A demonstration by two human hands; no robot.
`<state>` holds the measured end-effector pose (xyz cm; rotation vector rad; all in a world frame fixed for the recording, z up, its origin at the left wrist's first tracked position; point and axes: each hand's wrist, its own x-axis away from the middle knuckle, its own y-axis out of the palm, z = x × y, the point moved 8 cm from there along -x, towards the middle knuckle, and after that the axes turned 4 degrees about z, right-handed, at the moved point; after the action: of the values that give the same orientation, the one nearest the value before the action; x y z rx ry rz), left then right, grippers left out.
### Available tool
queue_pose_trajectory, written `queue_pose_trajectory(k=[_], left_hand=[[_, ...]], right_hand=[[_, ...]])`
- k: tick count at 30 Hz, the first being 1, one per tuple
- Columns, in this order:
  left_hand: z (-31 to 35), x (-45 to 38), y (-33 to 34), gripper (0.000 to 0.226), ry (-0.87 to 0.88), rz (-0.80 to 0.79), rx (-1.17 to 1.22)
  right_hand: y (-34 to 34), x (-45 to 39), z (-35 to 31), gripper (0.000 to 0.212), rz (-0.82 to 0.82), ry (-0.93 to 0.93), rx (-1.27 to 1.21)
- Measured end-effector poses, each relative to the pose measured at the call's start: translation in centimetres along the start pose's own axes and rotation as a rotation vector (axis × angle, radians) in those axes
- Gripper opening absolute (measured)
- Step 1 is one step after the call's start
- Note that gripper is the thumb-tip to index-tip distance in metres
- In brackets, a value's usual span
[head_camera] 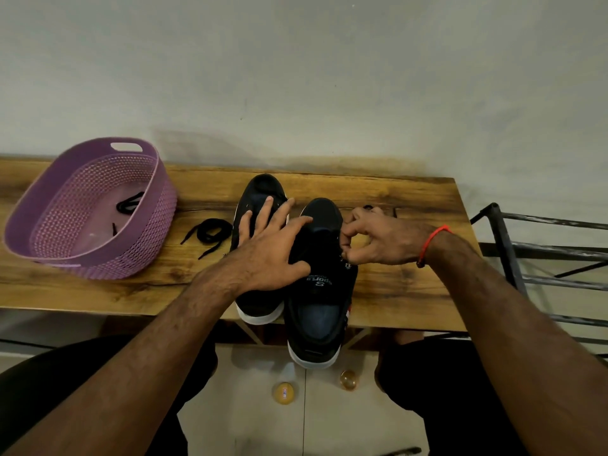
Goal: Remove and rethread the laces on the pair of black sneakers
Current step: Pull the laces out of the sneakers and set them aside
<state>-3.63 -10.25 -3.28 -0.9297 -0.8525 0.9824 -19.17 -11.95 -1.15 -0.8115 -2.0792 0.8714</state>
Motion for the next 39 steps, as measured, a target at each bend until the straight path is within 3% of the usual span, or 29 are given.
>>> queue_pose_trajectory(k=[3,5,7,10,17,22,25,29,35,37,39], left_hand=[[0.5,0.0,-1.0,0.055,-0.009,0.094,0.126],[0.5,0.0,-1.0,0.05,-0.019,0.098,0.141],[0.2,-0.1,-1.0,0.05,-0.031,0.093,0.14],[-0.1,-0.3,-1.0,0.05,-0.04,0.076,0.149],[-0.2,-0.1,-0.9,0.072,-0.065,0.0,0.181],[-0.1,0.0,-0.9,0.072,-0.049,-0.014,0.179],[-0.1,0.1,-0.7,0.069,-0.043,-0.022,0.167],[0.0,0.1,-0.6,0.073,-0.045,-0.02,0.153],[0.6,0.1,-1.8,0.026,0.001,0.114,0.2],[0.9,0.2,-2.0,0.013,-0.005,0.143,0.185],[1.1,0.3,-1.9,0.009,-0.004,0.157,0.169]], right_hand=[[0.2,0.0,0.2,0.007,-0.042,0.01,-0.017],[0.3,0.0,0.4,0.008,-0.053,0.025,-0.027],[0.1,-0.3,0.4,0.011,0.0,0.036,-0.013],[-0.3,-0.8,-0.7,0.032,0.136,0.003,0.008],[1.0,-1.2,-3.7,0.023,0.302,-0.112,0.239],[0.7,-1.1,-2.8,0.027,0.278,-0.04,0.184],[0.2,-1.1,-2.0,0.014,0.269,0.02,0.171],[0.2,-1.3,-2.0,0.012,0.284,0.023,-0.03],[-0.4,-1.5,-1.5,0.013,0.28,0.019,-0.169],[-0.3,-1.3,-0.9,0.012,0.214,0.044,-0.133],[0.3,-0.9,-0.3,0.028,0.106,0.083,-0.045]])
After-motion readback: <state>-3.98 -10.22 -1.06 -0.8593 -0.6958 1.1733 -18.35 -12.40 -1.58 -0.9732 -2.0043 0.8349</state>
